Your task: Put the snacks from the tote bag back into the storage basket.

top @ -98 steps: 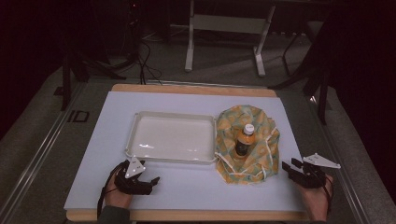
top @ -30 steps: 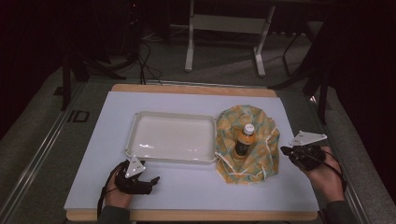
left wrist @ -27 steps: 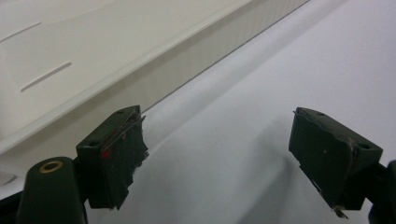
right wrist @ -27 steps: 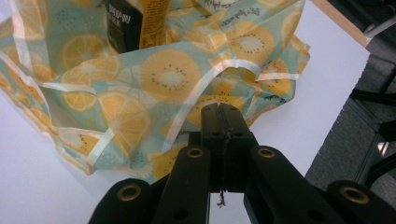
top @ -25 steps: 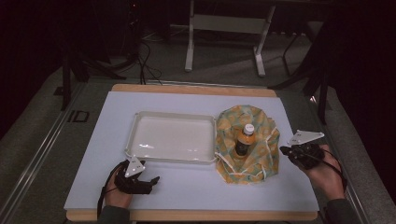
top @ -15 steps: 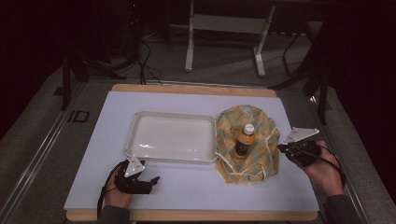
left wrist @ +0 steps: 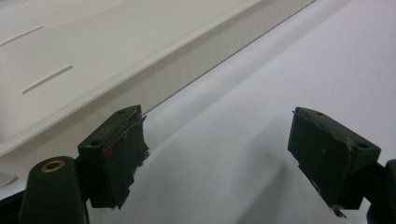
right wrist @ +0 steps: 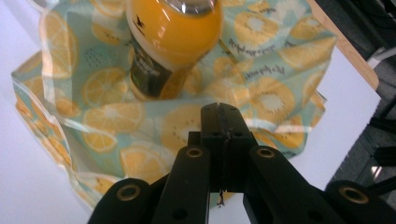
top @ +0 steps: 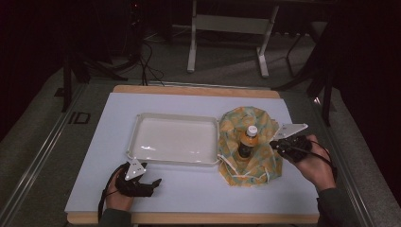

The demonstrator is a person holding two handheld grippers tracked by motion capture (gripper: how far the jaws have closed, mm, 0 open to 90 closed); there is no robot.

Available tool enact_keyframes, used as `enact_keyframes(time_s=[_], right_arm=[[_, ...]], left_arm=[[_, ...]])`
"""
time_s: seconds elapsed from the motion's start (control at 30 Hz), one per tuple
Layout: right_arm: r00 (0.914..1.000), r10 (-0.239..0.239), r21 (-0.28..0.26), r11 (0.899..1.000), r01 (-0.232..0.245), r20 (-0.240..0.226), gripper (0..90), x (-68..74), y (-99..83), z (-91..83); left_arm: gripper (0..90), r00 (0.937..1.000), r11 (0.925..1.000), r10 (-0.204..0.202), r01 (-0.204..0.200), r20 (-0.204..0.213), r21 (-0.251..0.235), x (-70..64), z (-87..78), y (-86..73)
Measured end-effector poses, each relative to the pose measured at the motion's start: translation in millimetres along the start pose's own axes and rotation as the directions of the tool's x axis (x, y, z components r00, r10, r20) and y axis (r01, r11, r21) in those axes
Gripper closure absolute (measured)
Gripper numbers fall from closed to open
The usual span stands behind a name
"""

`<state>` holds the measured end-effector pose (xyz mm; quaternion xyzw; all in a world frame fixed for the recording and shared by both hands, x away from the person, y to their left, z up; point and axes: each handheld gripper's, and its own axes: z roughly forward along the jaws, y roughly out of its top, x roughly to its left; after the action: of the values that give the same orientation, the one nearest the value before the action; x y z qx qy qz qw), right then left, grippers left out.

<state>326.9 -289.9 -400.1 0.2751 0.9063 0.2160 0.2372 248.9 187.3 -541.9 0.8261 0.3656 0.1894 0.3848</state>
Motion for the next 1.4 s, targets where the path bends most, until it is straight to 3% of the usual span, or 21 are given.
enact_keyframes(time_s=[0.43,0.77,1.4], right_arm=[[0.9990,-0.038,0.012,0.999,0.039,-0.025,89.8,8.3,15.2,17.1],[0.9979,-0.039,0.031,0.999,0.041,-0.052,89.7,12.9,18.3,31.0],[0.9871,-0.113,0.035,0.992,0.118,-0.113,88.6,29.6,38.1,35.8]], left_arm=[[19.0,1.0000,1.0000,-0.004,0.004,0.005,0.000,0.6,0.2,0.0],[19.0,1.0000,1.0000,-0.005,0.005,0.006,0.001,0.9,0.2,0.0],[19.0,1.0000,1.0000,-0.008,0.008,0.006,0.002,1.2,0.2,0.1]])
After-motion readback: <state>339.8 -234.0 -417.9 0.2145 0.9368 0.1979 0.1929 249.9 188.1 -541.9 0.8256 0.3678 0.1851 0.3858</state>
